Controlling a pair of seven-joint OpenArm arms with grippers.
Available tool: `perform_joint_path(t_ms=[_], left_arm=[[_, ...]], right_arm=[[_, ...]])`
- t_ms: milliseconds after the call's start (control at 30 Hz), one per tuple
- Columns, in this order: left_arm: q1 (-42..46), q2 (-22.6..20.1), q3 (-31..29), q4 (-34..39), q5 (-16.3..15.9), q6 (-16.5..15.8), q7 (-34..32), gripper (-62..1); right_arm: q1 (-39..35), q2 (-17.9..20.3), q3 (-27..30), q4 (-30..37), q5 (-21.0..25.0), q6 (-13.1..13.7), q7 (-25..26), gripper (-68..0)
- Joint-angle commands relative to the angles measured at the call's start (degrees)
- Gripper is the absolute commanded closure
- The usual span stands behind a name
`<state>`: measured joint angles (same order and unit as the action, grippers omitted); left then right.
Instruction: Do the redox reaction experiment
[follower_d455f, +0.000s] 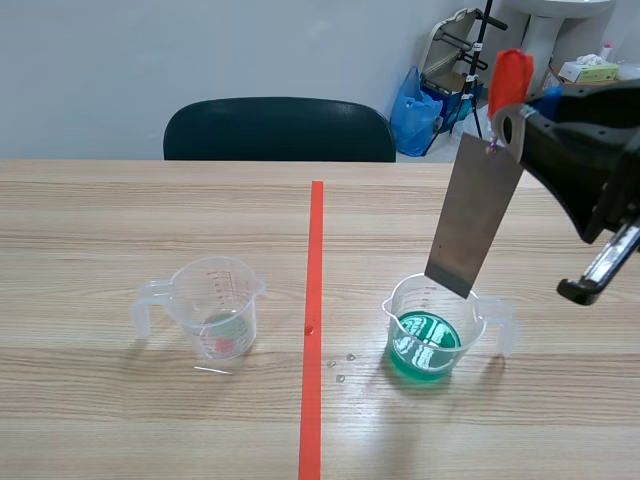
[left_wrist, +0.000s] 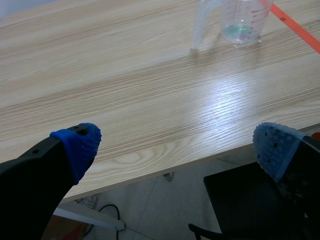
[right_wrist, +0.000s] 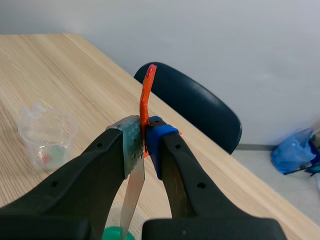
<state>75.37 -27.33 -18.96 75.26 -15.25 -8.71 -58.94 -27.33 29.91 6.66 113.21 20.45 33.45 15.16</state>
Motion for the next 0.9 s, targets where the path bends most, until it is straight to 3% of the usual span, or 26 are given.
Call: perform_joint_path(t_ms=[0,433,667,867], left_arm=[[0.1,-0.2,-0.5,0.5,-0.4,0.0,-0.9,-62.3],[0.1,-0.3,-0.5,0.5,-0.4,0.0,-1.1,-62.3],[0.1,-0.3,-0.5,0.5,-0.4,0.0,-1.1,-62.3],[0.1,-0.3,-0.5,0.5,-0.4,0.0,-1.1,-62.3]], right_arm=[[2.1,0.5,-1.0,-1.6,1.0,-0.4,1.0,-1.3],[8.8,-0.1,-9.9,-14.7,0.8,-0.7,4.2,-1.3],[11.1,-0.1,-14.7,-21.6,0.0,-1.3,9.2,-1.3],[11.3,-0.1,-17.3,-25.9,-2.8,-4.3,16.2,-1.3]])
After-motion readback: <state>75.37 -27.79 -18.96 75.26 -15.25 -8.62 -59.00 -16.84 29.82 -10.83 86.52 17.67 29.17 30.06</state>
